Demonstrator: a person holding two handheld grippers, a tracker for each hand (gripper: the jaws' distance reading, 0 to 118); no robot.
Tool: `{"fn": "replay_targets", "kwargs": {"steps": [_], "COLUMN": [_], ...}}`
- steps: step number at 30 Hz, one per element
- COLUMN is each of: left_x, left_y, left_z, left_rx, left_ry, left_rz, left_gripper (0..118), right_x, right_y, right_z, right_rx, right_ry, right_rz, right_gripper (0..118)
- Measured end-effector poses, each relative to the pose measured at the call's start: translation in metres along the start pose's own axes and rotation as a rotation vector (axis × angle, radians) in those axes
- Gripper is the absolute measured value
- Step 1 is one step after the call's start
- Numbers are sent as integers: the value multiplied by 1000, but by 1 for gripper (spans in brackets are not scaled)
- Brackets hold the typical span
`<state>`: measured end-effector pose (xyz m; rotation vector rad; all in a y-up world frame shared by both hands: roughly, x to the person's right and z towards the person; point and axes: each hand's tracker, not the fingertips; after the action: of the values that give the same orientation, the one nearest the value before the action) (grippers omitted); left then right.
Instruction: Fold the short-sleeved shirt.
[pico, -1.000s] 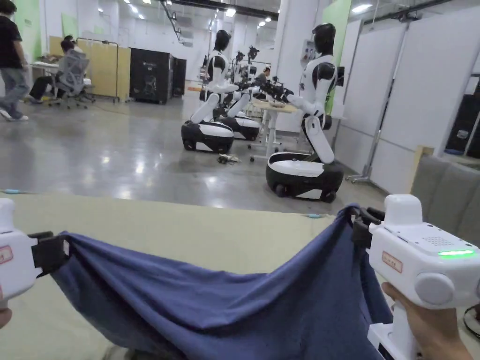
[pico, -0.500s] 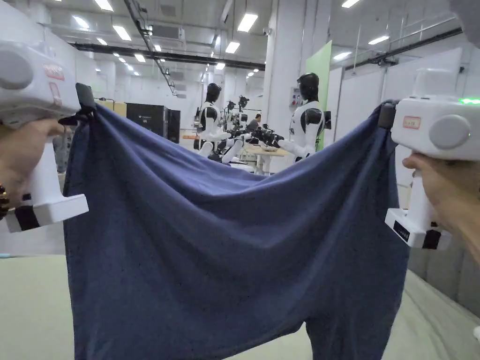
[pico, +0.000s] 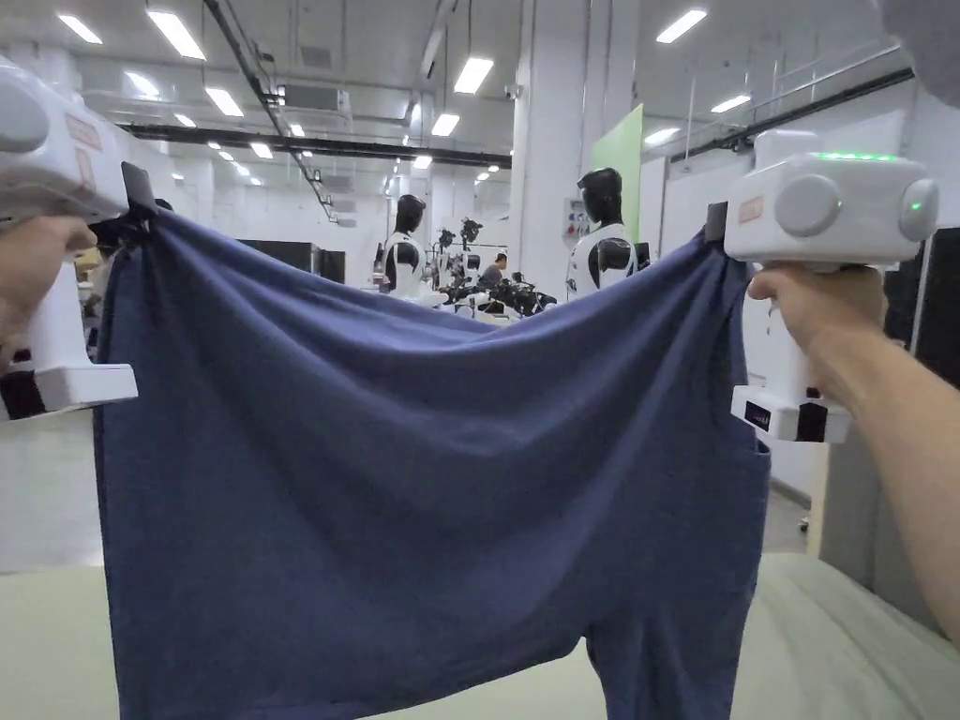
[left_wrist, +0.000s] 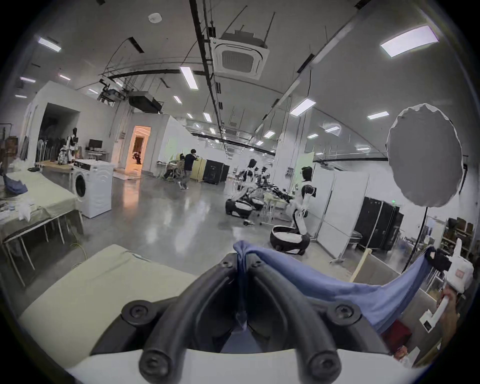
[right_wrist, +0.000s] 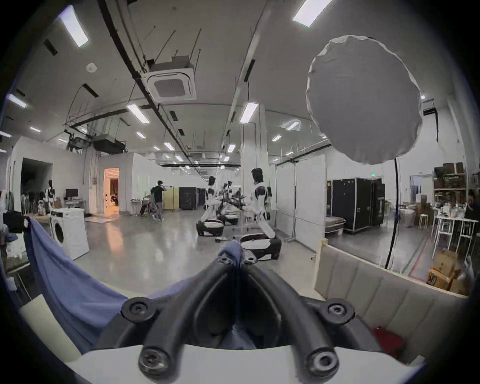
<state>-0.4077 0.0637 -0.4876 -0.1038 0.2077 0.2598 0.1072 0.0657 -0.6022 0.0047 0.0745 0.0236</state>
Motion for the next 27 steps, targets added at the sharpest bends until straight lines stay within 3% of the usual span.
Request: {"fn": "replay_targets", "kwargs": {"steps": [3, 12, 18, 23, 27], "left_x": [-2, -11, -12, -20, -33], "left_y": [-9, -27, -39, -67, -105], "left_z": [-16, -35, -30, -23, -31], "left_rx": [-4, -18, -36, -57, -107], "left_ry": [-7, -12, -19, -35, -41], "left_rz": [-12, 6, -2, -21, 7], "left_gripper": [3, 3, 3, 3, 3], "right_x": [1, -2, 4, 9, 15], "right_y": [-15, -26, -33, -67, -111], "right_z": [-15, -37, -37, -30, -28], "right_rx": [12, 11, 1, -23, -77], "right_ry": [26, 30, 36, 51, 66], "right_rz": [-38, -35, -78, -48, -76], "right_gripper": [5, 5, 5, 5, 5]}}
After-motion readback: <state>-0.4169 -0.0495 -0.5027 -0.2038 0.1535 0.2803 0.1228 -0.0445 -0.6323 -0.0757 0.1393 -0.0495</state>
